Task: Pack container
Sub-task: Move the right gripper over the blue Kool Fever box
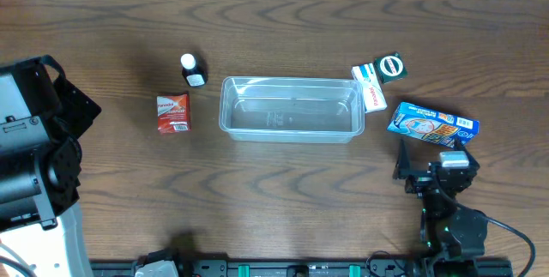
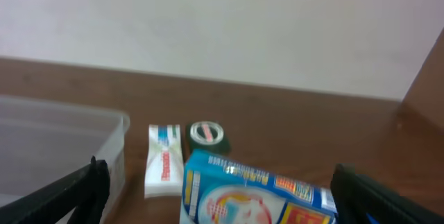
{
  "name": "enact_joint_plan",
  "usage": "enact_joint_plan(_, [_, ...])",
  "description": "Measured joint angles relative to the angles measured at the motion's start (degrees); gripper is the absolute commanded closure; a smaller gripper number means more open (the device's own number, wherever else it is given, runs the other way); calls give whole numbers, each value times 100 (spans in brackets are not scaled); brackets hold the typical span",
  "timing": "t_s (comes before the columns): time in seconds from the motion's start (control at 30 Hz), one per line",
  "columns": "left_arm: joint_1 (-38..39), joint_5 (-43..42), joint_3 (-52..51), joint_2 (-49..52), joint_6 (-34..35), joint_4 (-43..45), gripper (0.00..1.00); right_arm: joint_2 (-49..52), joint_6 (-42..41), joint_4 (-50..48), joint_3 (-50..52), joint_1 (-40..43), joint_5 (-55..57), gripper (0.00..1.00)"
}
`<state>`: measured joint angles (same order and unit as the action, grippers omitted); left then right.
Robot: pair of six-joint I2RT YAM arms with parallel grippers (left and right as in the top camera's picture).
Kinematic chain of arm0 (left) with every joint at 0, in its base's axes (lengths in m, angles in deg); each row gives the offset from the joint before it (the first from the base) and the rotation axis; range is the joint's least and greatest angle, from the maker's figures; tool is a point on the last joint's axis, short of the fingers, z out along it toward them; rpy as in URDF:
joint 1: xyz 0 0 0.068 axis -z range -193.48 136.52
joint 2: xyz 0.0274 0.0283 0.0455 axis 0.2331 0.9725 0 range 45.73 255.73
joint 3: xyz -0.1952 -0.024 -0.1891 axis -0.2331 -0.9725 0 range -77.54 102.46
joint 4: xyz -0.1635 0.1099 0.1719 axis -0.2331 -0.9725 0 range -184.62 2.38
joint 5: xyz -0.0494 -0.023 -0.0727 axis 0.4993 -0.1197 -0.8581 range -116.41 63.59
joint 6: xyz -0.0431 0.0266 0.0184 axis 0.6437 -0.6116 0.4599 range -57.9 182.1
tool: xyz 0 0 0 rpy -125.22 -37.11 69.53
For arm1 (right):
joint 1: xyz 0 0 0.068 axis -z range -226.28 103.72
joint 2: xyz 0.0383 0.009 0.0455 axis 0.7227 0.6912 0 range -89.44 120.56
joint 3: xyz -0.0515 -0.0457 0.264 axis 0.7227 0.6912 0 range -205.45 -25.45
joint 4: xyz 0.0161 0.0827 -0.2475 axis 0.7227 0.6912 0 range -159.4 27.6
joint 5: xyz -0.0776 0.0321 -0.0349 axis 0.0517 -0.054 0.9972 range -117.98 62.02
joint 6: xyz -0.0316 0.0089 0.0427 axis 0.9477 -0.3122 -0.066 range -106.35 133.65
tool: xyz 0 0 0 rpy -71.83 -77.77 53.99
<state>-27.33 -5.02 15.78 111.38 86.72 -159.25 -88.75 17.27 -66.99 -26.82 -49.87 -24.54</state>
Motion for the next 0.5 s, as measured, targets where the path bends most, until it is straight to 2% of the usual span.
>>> enact_joint_plan(0.3, [0, 0, 0, 0, 0, -2, 2, 146, -212, -881, -111, 0, 15, 1])
enact_joint_plan(0.5, [0, 0, 0, 0, 0, -2, 2, 1272, -341, -660, -1191, 0, 168, 1])
